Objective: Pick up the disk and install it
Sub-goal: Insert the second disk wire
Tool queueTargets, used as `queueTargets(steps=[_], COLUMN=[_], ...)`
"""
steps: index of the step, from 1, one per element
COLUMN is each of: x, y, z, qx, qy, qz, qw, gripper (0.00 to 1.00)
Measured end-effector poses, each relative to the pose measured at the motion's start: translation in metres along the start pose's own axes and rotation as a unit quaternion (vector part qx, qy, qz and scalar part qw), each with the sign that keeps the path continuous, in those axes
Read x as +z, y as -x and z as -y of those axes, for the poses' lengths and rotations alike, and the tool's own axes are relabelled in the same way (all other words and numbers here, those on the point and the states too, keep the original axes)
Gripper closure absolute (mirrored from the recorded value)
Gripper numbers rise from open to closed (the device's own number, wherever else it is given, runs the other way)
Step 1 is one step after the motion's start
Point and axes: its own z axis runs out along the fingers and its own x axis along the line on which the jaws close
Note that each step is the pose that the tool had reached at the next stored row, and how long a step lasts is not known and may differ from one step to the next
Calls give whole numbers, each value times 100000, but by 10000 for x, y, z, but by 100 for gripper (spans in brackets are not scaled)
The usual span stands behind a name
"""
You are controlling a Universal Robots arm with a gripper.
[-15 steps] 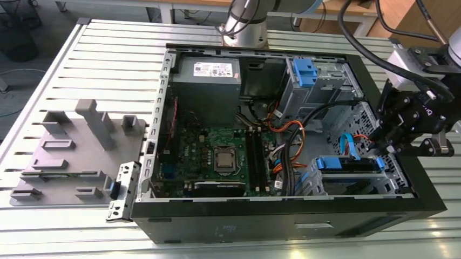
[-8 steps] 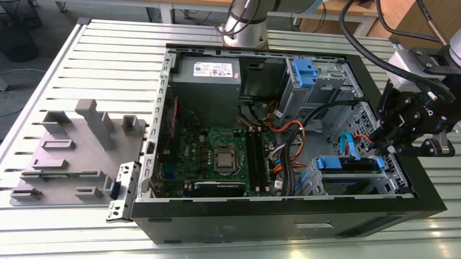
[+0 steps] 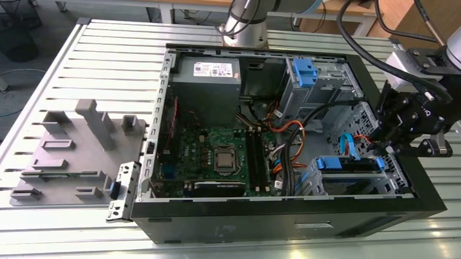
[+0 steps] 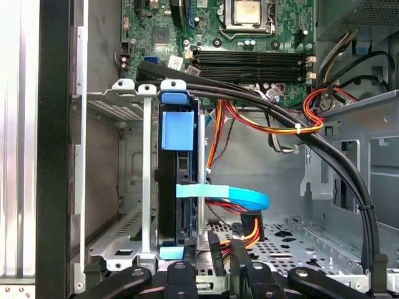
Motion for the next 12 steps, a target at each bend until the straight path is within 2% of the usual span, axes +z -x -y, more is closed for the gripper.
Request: queueTargets(steps=[6, 12], x=[2, 2], y=[-1, 2], z=[-53, -53], qx=[0, -6], qy=[-5, -5], qz=[3, 1], qw=[100000, 100000], gripper=[65, 65])
